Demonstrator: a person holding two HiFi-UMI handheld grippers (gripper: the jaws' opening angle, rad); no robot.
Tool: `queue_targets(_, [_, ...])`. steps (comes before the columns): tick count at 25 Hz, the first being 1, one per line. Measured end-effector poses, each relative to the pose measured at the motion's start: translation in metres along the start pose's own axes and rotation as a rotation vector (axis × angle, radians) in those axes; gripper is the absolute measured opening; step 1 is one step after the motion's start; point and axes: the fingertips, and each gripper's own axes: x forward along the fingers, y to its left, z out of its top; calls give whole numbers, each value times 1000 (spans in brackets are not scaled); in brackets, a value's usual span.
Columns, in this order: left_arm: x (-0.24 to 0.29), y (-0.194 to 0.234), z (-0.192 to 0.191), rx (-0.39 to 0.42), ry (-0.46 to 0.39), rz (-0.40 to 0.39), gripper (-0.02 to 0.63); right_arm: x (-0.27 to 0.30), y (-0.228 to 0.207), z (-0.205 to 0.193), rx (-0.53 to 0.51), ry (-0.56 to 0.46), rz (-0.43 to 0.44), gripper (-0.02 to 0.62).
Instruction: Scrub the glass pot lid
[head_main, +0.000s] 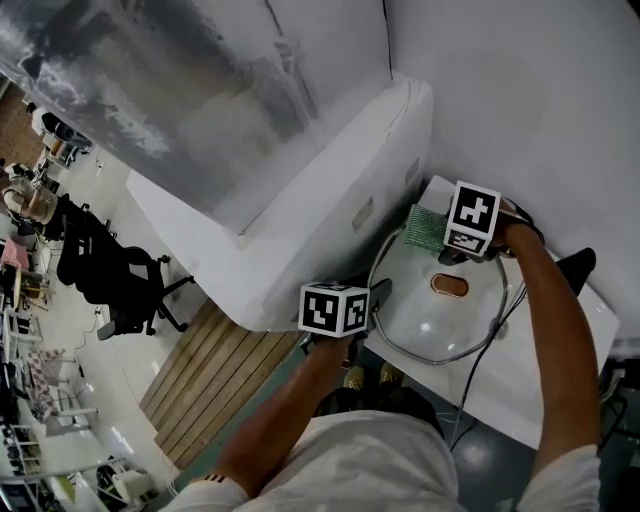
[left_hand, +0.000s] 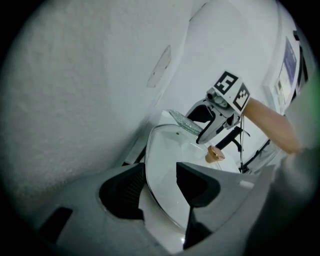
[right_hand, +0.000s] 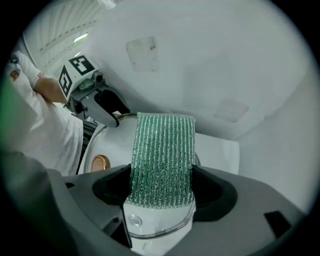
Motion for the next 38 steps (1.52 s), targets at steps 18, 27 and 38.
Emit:
queue_targets(18, [-6, 2, -4, 25, -2, 13, 192, -12, -14, -71, 503, -96, -62, 348])
queue_targets(27, [-5, -1, -4, 42, -13, 5, 187, -57, 17, -22, 291, -84, -149, 348])
queue_targets(38, [-6, -1, -1, 57, -24, 13, 187, -29, 73, 34, 44, 104, -124, 348])
